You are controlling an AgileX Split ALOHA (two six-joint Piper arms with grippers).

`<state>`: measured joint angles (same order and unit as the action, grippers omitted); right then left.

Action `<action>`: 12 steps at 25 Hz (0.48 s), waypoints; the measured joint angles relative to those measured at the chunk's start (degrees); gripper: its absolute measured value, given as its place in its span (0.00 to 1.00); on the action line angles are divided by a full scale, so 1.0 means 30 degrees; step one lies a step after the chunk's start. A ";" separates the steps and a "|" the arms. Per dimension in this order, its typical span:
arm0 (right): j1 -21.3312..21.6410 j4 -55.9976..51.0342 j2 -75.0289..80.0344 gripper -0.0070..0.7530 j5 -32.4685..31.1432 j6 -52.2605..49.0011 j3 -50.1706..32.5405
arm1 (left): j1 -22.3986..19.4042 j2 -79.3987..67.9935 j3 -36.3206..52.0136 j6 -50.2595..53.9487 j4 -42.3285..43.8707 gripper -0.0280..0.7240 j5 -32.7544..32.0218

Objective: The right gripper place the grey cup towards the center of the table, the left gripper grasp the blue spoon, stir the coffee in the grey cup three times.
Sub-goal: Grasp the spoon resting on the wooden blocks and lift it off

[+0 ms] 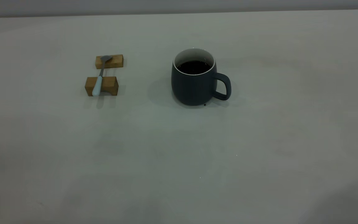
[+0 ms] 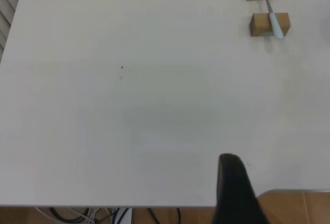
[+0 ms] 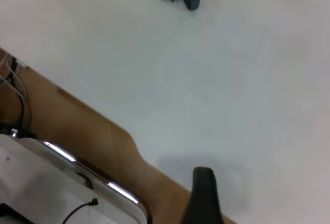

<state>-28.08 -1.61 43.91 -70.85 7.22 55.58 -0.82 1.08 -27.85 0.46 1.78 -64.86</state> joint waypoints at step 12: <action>0.5858 0.0158 -1.1845 0.88 0.0520 -0.2095 -0.8077 | 0.0000 0.0000 0.0000 0.0000 0.0016 0.71 0.0000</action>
<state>-10.50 -1.14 8.37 -69.29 0.93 31.35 -0.82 1.08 -27.85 0.46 1.83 -64.86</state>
